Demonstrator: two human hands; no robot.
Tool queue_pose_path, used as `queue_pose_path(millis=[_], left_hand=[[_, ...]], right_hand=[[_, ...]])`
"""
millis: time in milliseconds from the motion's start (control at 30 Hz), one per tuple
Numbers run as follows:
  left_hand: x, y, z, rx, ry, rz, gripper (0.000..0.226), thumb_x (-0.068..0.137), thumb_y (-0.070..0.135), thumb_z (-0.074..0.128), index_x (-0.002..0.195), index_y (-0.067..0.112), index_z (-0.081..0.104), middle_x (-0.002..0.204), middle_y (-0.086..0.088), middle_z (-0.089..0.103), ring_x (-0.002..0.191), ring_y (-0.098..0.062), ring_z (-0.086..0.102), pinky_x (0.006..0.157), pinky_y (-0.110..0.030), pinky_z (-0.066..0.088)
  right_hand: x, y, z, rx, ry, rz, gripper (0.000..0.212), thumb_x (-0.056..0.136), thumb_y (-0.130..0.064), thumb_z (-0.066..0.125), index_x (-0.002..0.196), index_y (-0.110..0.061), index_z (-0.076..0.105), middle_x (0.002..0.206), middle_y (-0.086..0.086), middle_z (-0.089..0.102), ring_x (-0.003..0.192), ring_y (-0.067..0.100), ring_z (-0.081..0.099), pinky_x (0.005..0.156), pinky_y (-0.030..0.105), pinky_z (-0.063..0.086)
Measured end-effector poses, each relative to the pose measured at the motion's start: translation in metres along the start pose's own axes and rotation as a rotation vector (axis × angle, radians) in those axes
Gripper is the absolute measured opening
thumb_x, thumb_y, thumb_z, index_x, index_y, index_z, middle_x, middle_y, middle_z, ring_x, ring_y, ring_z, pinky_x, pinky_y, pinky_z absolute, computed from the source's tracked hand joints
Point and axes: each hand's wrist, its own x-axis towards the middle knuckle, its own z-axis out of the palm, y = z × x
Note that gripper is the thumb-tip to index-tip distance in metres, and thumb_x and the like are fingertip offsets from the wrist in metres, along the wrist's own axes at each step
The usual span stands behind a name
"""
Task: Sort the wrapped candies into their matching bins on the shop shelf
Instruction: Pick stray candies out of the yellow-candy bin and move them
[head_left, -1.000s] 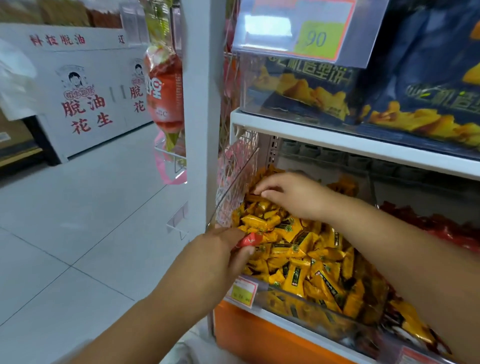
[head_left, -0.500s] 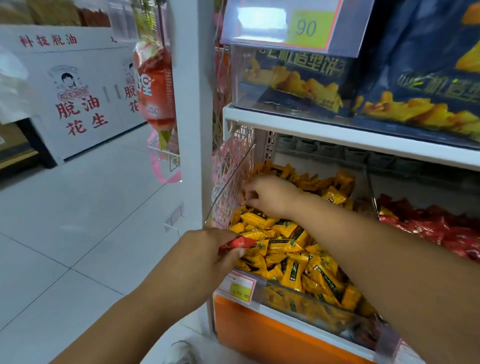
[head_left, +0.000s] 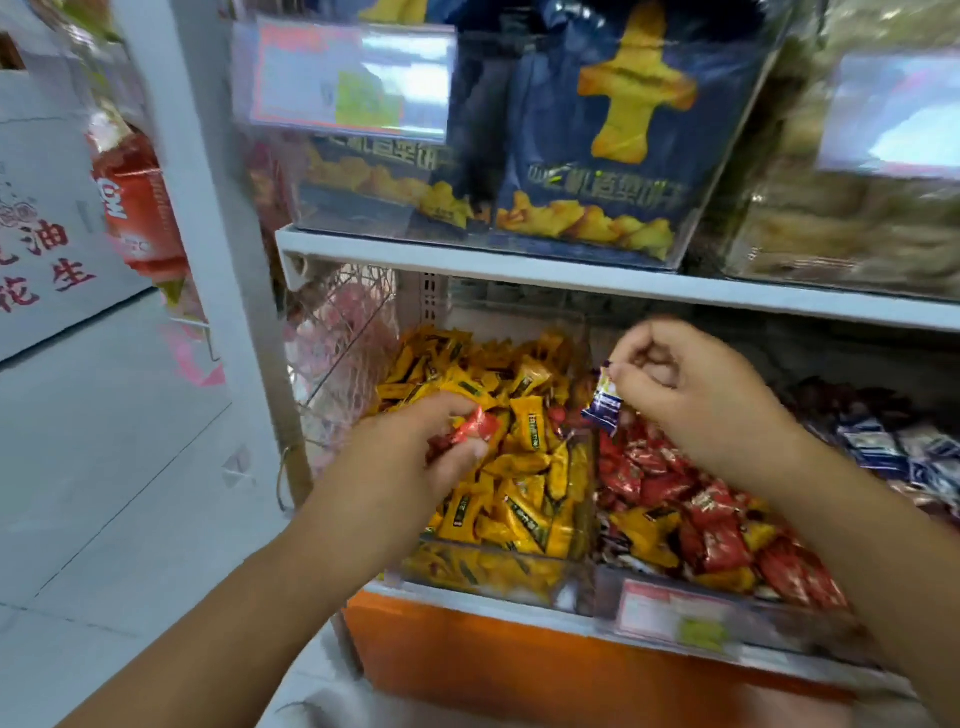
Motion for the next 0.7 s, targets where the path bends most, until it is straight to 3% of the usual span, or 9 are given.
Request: queue_pose_path(millis=[67, 133, 167, 233, 300, 400, 467, 567, 700], left_hand=[[0.010, 0.025, 0.017, -0.027, -0.006, 0.064, 0.029, 0.091, 0.041, 0.059, 0.120, 0.040, 0.057, 0.094, 0.022, 0.056, 0.090, 0.005, 0.053, 0.067, 0.001, 0.036], [0.022, 0.052, 0.038, -0.053, -0.024, 0.146, 0.029, 0.092, 0.038, 0.061, 0.121, 0.037, 0.059, 0.091, 0.026, 0.052, 0.090, 0.008, 0.048, 0.068, 0.002, 0.033], [0.029, 0.062, 0.048, -0.058, -0.023, 0.192, 0.027, 0.091, 0.035, 0.062, 0.118, 0.034, 0.062, 0.087, 0.029, 0.051, 0.089, 0.009, 0.046, 0.069, 0.003, 0.031], [0.043, 0.082, 0.073, -0.036, -0.032, 0.268, 0.026, 0.090, 0.030, 0.065, 0.116, 0.033, 0.066, 0.088, 0.028, 0.055, 0.087, 0.005, 0.049, 0.073, -0.001, 0.032], [0.056, 0.088, 0.097, 0.079, -0.039, 0.306, 0.032, 0.089, 0.031, 0.067, 0.121, 0.036, 0.065, 0.104, 0.018, 0.064, 0.100, -0.010, 0.051, 0.089, -0.017, 0.036], [0.068, 0.083, 0.118, 0.209, -0.015, 0.317, 0.044, 0.087, 0.035, 0.068, 0.129, 0.035, 0.059, 0.127, 0.005, 0.059, 0.118, -0.022, 0.044, 0.103, -0.033, 0.032], [0.069, 0.082, 0.121, 0.162, -0.003, 0.298, 0.043, 0.087, 0.034, 0.068, 0.129, 0.033, 0.059, 0.128, 0.003, 0.058, 0.122, -0.023, 0.042, 0.104, -0.031, 0.030], [0.067, 0.079, 0.121, 0.127, -0.009, 0.295, 0.040, 0.087, 0.033, 0.067, 0.127, 0.032, 0.061, 0.130, 0.006, 0.055, 0.126, -0.019, 0.037, 0.105, -0.027, 0.025], [0.058, 0.068, 0.107, 0.126, -0.022, 0.301, 0.041, 0.088, 0.034, 0.064, 0.129, 0.035, 0.057, 0.132, 0.011, 0.052, 0.129, -0.015, 0.035, 0.106, -0.025, 0.022]], right_hand=[[-0.019, 0.018, -0.024, 0.009, 0.115, 0.046, 0.016, 0.092, -0.011, 0.061, 0.081, -0.022, 0.057, 0.064, 0.003, 0.058, 0.053, 0.012, 0.056, 0.051, 0.020, 0.039], [-0.034, 0.038, -0.044, -0.016, 0.203, 0.077, 0.019, 0.091, -0.012, 0.063, 0.080, -0.026, 0.057, 0.069, 0.008, 0.061, 0.064, 0.032, 0.062, 0.058, 0.040, 0.047], [-0.040, 0.045, -0.049, -0.044, 0.215, 0.083, 0.019, 0.091, -0.012, 0.063, 0.079, -0.026, 0.057, 0.068, 0.007, 0.061, 0.064, 0.032, 0.063, 0.059, 0.040, 0.047], [-0.054, 0.056, -0.063, -0.115, 0.214, 0.110, 0.018, 0.090, -0.012, 0.064, 0.078, -0.023, 0.058, 0.064, 0.002, 0.064, 0.056, 0.015, 0.063, 0.054, 0.027, 0.045], [-0.067, 0.064, -0.079, -0.131, 0.253, 0.153, 0.016, 0.091, -0.012, 0.063, 0.079, -0.022, 0.059, 0.063, 0.000, 0.066, 0.052, 0.003, 0.061, 0.052, 0.020, 0.044], [-0.083, 0.080, -0.111, -0.153, 0.454, 0.186, 0.016, 0.090, -0.015, 0.065, 0.079, -0.026, 0.063, 0.073, -0.003, 0.070, 0.072, 0.011, 0.069, 0.069, 0.032, 0.054], [-0.089, 0.088, -0.132, -0.259, 0.523, 0.224, 0.018, 0.089, -0.017, 0.067, 0.075, -0.028, 0.063, 0.082, -0.003, 0.071, 0.081, 0.014, 0.068, 0.074, 0.032, 0.053], [-0.096, 0.093, -0.148, -0.397, 0.396, 0.370, 0.010, 0.091, -0.023, 0.066, 0.084, -0.029, 0.064, 0.089, -0.009, 0.064, 0.076, -0.002, 0.057, 0.059, 0.009, 0.039], [-0.099, 0.094, -0.150, -0.316, 0.320, 0.387, 0.012, 0.093, -0.020, 0.063, 0.097, -0.032, 0.065, 0.085, -0.022, 0.058, 0.076, -0.012, 0.054, 0.055, 0.000, 0.038]])
